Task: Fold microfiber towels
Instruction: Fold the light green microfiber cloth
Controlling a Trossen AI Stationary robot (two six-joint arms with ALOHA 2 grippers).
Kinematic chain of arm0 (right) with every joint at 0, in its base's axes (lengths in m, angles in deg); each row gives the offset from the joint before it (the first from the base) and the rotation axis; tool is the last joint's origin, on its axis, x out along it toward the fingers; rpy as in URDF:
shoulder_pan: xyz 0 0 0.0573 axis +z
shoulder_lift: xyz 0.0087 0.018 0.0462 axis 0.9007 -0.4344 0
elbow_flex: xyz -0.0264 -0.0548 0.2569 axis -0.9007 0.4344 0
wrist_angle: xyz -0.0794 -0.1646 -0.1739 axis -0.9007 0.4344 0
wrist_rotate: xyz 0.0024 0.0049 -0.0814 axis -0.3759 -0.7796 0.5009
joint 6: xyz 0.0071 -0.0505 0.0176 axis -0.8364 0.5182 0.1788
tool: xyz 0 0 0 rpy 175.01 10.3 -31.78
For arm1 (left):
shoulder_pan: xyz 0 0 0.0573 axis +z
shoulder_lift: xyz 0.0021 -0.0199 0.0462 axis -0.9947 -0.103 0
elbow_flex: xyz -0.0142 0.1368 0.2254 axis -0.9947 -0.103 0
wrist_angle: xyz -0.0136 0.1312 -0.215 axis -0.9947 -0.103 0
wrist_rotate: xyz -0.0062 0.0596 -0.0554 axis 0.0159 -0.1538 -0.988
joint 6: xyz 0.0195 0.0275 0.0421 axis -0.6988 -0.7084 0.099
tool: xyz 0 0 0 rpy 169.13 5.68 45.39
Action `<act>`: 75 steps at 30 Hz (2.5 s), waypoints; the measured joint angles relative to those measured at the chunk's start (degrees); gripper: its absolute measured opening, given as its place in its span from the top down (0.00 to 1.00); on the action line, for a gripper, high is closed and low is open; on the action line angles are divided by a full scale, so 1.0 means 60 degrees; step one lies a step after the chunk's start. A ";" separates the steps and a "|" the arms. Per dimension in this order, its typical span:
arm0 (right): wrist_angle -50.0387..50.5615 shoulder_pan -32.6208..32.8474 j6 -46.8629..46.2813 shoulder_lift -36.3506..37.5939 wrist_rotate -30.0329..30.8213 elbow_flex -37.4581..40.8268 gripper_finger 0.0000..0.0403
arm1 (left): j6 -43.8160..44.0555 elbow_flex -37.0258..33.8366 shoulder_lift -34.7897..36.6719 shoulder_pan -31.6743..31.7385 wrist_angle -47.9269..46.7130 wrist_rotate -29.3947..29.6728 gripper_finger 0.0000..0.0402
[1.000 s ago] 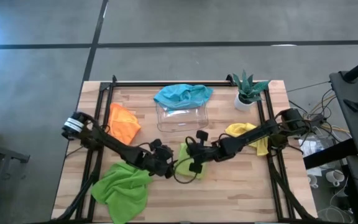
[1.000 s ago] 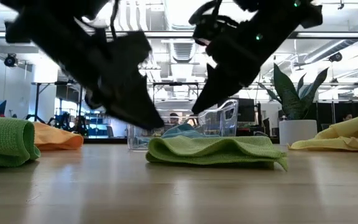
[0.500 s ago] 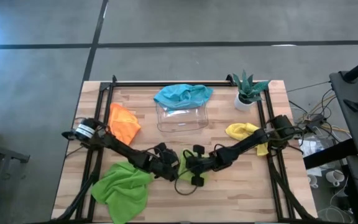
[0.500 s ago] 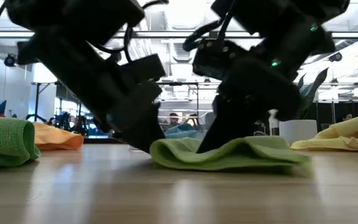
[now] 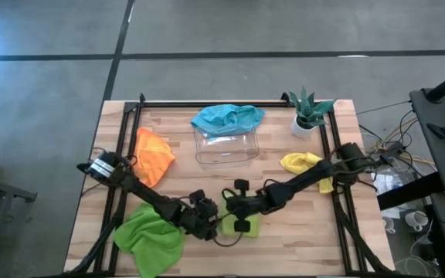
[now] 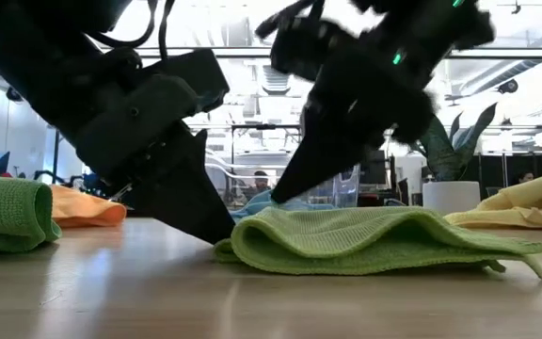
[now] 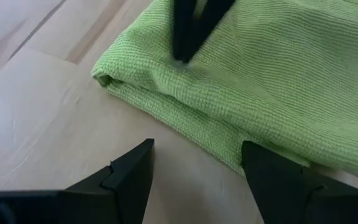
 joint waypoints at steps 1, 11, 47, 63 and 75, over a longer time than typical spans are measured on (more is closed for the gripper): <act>-0.0029 -0.0086 0.0053 -0.0142 -0.0039 -0.0029 0.98 | 0.0004 0.0000 -0.0002 -0.0017 -0.0005 0.0007 0.44; -0.0028 -0.0894 0.0121 -0.0401 0.0655 -0.0069 0.98 | 0.0060 -0.0035 -0.0002 -0.0157 -0.0002 0.0028 0.44; -0.2704 0.0380 0.0067 -0.0145 0.0360 0.0277 0.98 | -0.0389 -0.0164 0.0452 -0.0194 0.0146 0.0725 0.44; -0.3588 0.0610 0.0121 -0.0579 0.0360 0.0355 0.98 | -0.0794 -0.0160 0.1721 -0.0233 -0.0553 0.0433 0.44; -0.4740 0.0794 -0.0701 -0.1150 0.0833 0.0817 0.98 | -0.1534 -0.0204 0.0996 0.0969 -0.0839 0.0046 0.44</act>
